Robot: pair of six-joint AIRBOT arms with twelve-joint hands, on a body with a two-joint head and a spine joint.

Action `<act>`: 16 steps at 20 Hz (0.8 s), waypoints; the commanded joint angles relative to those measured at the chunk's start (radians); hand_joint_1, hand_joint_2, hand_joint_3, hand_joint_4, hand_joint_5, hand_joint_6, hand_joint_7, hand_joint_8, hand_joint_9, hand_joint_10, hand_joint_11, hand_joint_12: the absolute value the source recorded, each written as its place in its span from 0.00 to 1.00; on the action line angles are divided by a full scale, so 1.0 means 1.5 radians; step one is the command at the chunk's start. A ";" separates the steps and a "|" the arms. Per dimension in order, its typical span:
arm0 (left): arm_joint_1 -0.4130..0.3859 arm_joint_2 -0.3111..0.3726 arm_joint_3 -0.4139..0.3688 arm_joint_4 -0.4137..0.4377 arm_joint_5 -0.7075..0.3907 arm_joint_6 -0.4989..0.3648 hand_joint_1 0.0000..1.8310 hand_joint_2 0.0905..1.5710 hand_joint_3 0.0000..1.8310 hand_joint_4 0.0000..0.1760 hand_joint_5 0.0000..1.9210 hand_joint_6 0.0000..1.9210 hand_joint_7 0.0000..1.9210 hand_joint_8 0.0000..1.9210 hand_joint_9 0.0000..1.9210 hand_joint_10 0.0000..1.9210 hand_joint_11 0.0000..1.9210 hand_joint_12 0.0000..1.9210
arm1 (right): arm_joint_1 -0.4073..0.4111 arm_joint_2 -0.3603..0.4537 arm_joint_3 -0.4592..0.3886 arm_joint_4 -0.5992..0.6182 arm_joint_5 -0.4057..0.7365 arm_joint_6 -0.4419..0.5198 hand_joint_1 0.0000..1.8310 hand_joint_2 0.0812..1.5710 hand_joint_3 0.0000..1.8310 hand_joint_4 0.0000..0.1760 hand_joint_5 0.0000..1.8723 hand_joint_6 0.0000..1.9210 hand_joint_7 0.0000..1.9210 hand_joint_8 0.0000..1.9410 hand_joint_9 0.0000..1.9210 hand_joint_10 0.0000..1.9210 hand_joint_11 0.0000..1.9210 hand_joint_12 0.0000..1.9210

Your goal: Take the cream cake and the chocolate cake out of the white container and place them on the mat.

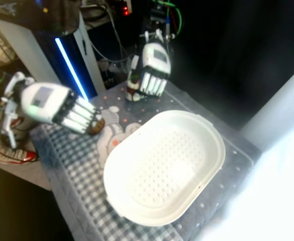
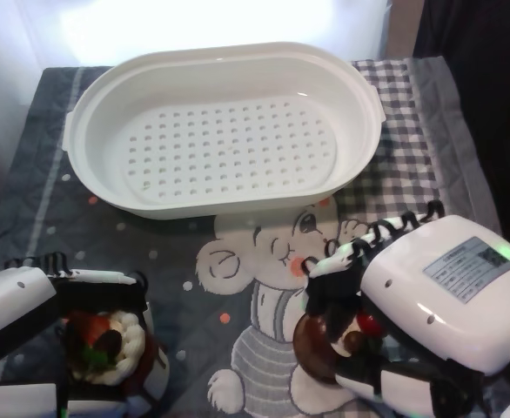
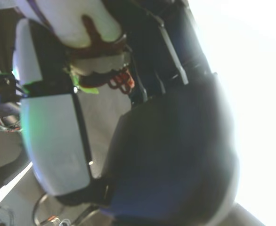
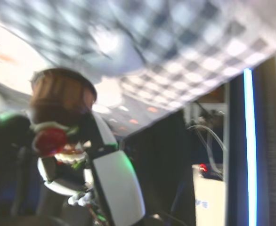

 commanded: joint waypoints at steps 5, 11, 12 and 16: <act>0.005 -0.019 0.007 -0.003 -0.060 -0.013 0.42 0.77 0.00 0.00 0.26 0.27 0.31 0.26 0.23 0.46 0.08 0.80 | -0.001 -0.003 0.002 -0.028 0.063 0.015 0.58 0.67 0.00 0.00 0.42 0.33 0.44 0.46 0.40 0.59 0.31 0.80; 0.011 -0.020 0.009 -0.014 -0.085 -0.019 0.30 0.64 0.00 0.02 0.17 0.00 0.15 0.00 0.04 0.30 0.00 0.62 | -0.001 -0.003 0.003 -0.023 0.062 0.015 0.34 0.53 0.00 0.00 0.28 0.00 0.28 0.02 0.26 0.11 0.05 0.67; 0.013 -0.020 0.008 -0.016 -0.092 -0.021 0.29 0.63 0.00 0.14 0.15 0.00 0.13 0.00 0.05 0.30 0.00 0.69 | -0.001 -0.003 0.002 -0.023 0.062 0.015 0.31 0.52 0.00 0.00 0.26 0.00 0.26 0.00 0.25 0.08 0.03 0.67; 0.042 -0.008 -0.002 -0.044 -0.154 -0.027 0.30 0.58 0.00 0.12 0.10 0.00 0.09 0.00 0.03 0.28 0.00 0.67 | -0.001 0.001 0.001 -0.022 0.070 0.015 0.23 0.55 0.01 0.00 0.31 0.01 0.33 0.02 0.31 0.08 0.01 0.82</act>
